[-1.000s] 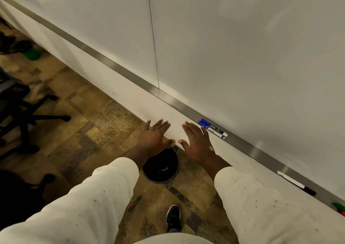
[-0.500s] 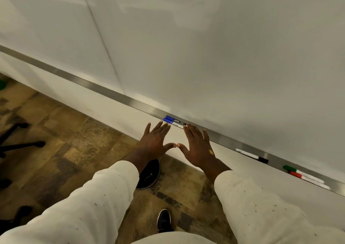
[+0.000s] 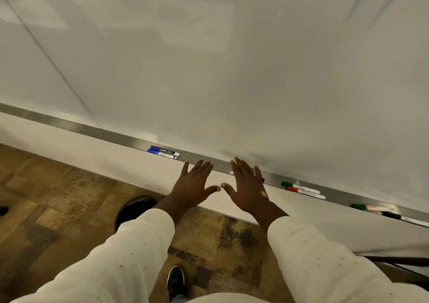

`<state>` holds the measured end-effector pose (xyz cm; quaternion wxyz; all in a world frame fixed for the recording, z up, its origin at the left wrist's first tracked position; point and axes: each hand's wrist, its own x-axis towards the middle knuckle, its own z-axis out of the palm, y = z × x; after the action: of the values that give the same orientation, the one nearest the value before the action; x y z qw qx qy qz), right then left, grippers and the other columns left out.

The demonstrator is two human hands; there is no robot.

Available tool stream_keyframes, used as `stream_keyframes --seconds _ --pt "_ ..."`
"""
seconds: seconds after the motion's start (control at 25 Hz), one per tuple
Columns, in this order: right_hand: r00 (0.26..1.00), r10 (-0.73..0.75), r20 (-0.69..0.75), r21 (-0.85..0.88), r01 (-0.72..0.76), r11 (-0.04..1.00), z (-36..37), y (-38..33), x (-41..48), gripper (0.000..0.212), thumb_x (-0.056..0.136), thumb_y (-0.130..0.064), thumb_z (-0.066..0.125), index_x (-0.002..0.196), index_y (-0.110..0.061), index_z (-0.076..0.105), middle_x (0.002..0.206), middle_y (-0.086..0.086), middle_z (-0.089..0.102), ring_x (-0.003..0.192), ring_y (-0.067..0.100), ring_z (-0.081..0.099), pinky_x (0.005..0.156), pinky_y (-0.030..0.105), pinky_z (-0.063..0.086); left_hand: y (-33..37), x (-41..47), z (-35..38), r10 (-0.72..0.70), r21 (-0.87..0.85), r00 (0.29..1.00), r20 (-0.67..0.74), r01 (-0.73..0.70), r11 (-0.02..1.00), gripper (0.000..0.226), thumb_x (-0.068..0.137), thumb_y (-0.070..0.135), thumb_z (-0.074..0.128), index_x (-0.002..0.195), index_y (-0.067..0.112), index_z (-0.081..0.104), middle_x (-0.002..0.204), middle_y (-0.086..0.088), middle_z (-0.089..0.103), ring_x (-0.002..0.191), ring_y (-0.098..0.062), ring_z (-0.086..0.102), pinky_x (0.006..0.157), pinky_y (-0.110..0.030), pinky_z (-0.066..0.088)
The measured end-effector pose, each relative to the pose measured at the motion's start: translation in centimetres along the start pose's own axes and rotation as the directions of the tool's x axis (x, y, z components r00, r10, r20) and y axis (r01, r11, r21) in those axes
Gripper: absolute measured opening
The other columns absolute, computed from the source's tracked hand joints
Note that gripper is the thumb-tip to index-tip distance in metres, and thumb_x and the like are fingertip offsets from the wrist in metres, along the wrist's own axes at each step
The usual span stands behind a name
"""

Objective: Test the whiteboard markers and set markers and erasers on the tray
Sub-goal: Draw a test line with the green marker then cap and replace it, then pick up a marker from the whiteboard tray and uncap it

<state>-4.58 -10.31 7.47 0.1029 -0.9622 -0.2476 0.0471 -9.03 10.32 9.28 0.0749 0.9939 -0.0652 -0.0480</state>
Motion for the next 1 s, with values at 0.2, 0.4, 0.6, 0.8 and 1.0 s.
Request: stream_keyframes --seconds 0.2,0.4,0.6,0.8,1.0 --pt "0.999 0.036 0.009 0.003 -0.036 0.999 -1.0 4.2 -2.4 0.076 0.095 -0.067 0.021 0.156 -0.022 0.008 0.165 -0.002 0.003 0.151 0.017 0.000 0.121 0.050 -0.001 4.4 1.4 0.8 0.007 0.022 1.000 0.006 -0.007 1.000 0.085 0.090 0.073 0.023 0.155 0.019 0.013 0.162 0.002 0.014 0.150 -0.014 0.001 0.120 -0.051 -0.003" --pt "0.990 0.138 0.036 0.030 -0.140 0.990 -0.4 6.5 -1.8 0.071 0.098 -0.060 0.028 0.156 -0.023 0.011 0.164 -0.003 0.004 0.151 0.017 0.000 0.121 0.048 -0.002 5.3 4.8 2.5 0.049 0.010 0.998 0.034 -0.049 0.999 0.082 0.091 0.071 0.025 0.154 0.018 0.019 0.161 0.001 0.019 0.150 -0.016 0.007 0.120 -0.051 0.001" --pt "0.973 0.218 0.079 0.054 -0.222 0.973 1.2 7.8 -0.3 0.055 0.099 -0.042 0.047 0.150 -0.026 0.032 0.157 -0.002 0.029 0.148 0.020 0.018 0.121 0.045 0.007 4.7 9.3 4.3 0.106 -0.001 0.991 0.082 -0.106 0.994 0.062 0.095 0.057 0.044 0.145 0.021 0.038 0.149 0.000 0.042 0.142 -0.021 0.030 0.116 -0.047 0.018" --pt "0.958 0.256 0.129 0.027 -0.261 0.965 3.1 8.8 2.7 0.046 0.097 -0.029 0.052 0.142 -0.030 0.044 0.149 -0.007 0.041 0.142 0.017 0.028 0.118 0.043 0.011 3.8 12.5 6.5 0.168 0.075 0.975 0.147 -0.180 0.981 0.049 0.094 0.045 0.052 0.137 0.021 0.048 0.138 -0.004 0.049 0.130 -0.025 0.043 0.105 -0.045 0.032" --pt "0.939 0.288 0.191 0.008 -0.295 0.956 4.5 8.8 4.4 0.046 0.095 -0.023 0.053 0.140 -0.030 0.047 0.144 -0.006 0.047 0.138 0.018 0.033 0.115 0.039 0.014 2.8 14.3 8.2 0.215 0.098 0.963 0.162 -0.233 0.968 0.038 0.092 0.036 0.058 0.126 0.019 0.058 0.124 -0.005 0.058 0.117 -0.027 0.051 0.096 -0.044 0.039"
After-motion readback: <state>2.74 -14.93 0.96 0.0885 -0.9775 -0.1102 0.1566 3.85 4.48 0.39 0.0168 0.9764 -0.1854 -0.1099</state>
